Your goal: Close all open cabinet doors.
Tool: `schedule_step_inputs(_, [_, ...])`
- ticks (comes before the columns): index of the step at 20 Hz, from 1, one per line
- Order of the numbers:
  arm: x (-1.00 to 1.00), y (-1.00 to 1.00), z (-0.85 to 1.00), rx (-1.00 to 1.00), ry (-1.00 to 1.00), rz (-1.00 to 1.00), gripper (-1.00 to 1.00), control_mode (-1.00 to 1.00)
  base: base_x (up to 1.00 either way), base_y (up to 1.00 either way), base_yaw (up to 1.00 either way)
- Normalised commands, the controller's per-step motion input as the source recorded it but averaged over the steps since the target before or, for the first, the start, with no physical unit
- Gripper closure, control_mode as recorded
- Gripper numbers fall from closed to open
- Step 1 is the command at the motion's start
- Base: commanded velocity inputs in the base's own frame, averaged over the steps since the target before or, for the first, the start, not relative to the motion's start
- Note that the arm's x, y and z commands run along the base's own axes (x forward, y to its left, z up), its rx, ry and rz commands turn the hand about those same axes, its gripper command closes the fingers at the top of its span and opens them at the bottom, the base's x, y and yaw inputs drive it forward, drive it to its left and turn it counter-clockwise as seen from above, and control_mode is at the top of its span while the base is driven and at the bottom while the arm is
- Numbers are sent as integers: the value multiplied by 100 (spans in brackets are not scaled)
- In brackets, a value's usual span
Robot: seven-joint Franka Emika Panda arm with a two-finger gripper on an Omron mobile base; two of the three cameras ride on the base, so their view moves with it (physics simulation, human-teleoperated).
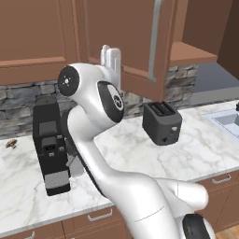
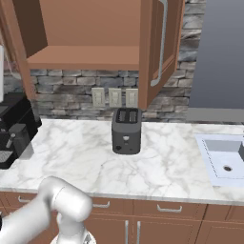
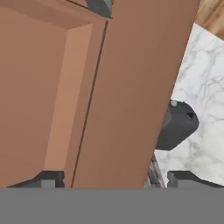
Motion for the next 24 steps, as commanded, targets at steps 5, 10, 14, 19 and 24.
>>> schedule_step_inputs(5, [52,-35,-7,12,-6,-24,-100,-100,0,0,0])
schedule_step_inputs(10, [50,-48,-5,15,-6,-14,-100,-100,0,0,0])
schedule_step_inputs(14, [43,-57,-6,19,-9,-1,-100,-100,0,0,0])
schedule_step_inputs(19, [36,-60,-9,21,-15,7,-100,-100,0,0,0])
schedule_step_inputs(24, [42,-62,-14,19,-7,8,-100,-100,0,0,0])
